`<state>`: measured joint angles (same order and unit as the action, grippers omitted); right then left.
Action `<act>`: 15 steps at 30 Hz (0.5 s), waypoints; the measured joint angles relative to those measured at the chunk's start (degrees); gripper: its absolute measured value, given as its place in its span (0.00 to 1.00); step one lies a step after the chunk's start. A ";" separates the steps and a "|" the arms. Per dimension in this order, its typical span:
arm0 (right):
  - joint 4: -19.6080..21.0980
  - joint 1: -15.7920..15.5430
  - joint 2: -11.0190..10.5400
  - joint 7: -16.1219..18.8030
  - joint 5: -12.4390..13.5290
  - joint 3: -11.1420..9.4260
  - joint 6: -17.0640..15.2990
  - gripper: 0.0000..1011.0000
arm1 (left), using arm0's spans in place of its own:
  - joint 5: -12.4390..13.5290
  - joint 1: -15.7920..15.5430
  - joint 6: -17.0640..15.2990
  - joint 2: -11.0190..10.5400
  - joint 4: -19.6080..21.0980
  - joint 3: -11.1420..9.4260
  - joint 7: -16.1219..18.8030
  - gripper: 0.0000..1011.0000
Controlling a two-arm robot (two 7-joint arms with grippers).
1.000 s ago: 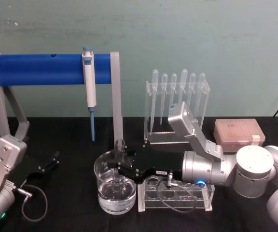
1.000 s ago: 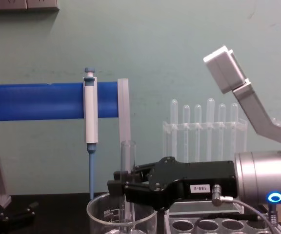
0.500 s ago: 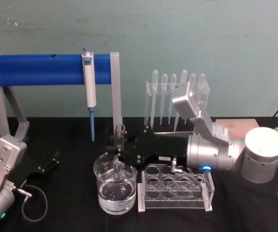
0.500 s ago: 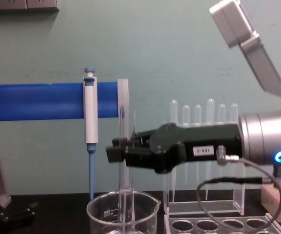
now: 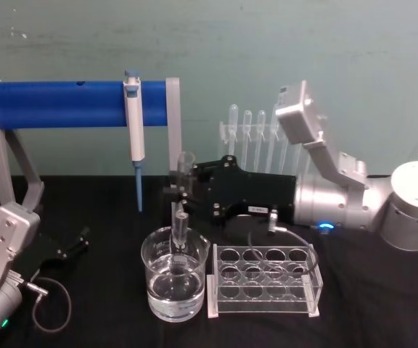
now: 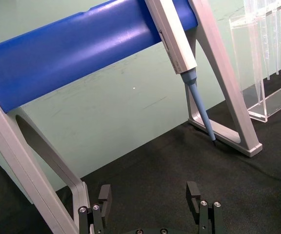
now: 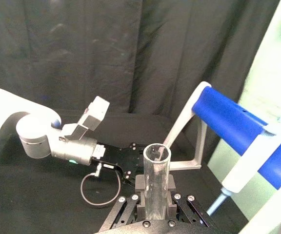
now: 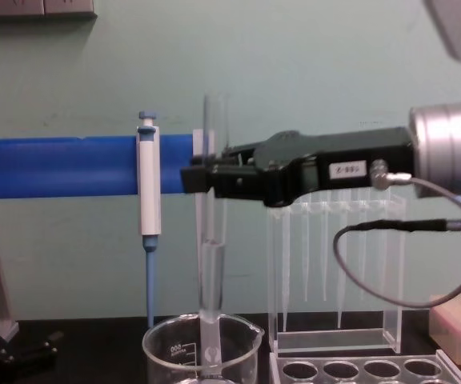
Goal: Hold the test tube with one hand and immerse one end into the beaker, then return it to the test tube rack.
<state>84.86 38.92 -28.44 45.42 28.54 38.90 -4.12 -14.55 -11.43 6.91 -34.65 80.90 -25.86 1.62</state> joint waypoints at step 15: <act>14.39 -9.40 -11.28 -5.68 3.97 -5.84 -2.19 0.22 | 0.00 0.00 0.00 0.00 0.00 0.00 0.00 0.99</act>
<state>99.25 29.52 -39.71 39.74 32.51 33.05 -6.31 -14.55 -11.43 6.91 -34.65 80.90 -25.86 1.62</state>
